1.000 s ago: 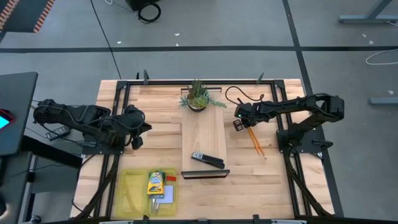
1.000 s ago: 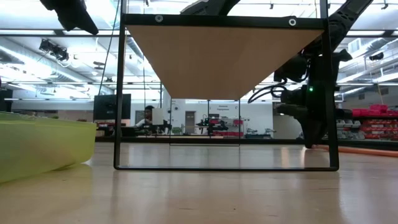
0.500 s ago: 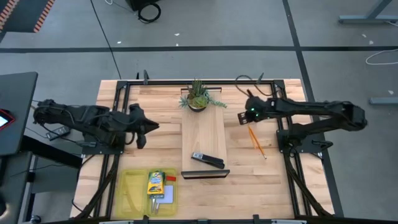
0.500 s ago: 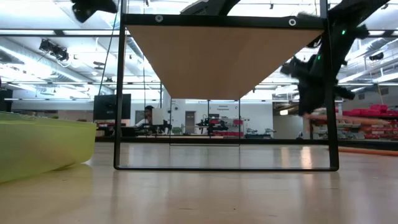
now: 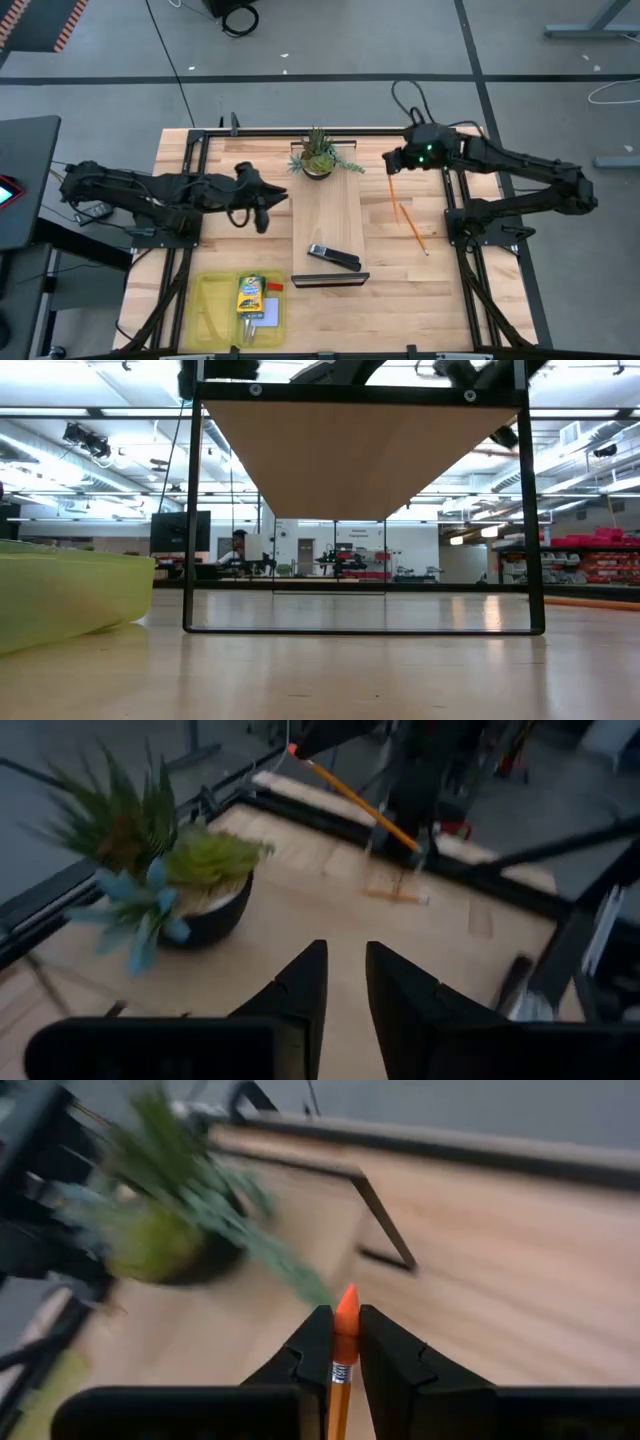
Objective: Pack school essentials
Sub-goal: Put the pencil with the pencil top eraser into the supply box
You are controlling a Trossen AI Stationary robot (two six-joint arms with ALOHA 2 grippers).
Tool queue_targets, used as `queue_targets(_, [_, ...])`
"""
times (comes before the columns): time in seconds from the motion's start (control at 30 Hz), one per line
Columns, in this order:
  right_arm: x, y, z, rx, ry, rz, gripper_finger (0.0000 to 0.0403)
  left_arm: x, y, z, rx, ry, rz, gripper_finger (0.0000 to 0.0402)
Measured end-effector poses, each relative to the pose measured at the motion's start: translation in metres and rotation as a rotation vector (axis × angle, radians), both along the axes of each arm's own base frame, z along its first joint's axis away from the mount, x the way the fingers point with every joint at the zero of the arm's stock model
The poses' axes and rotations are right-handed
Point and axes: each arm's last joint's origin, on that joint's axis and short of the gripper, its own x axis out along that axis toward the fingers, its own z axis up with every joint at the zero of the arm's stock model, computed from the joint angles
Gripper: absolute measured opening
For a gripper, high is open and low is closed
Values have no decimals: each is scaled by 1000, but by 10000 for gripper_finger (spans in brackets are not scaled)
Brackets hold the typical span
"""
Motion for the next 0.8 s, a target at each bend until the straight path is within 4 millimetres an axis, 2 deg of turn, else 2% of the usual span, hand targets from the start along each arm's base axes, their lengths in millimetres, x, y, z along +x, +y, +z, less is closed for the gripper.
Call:
queue_targets(0.17, [3,-2,39,-108,-72,21,49,24,3,0,-38,-111,-30,93])
queue_targets(0.37, [5,-3,72,-216,-186,42,49,44,7,-3,-77,-191,-60,103])
queue_targets(0.57, [17,1,88,-302,-327,85,49,51,7,-1,-99,-251,-66,108])
queue_targets(0.8, [57,12,89,-381,-446,199,49,57,12,-6,-115,-263,-42,111])
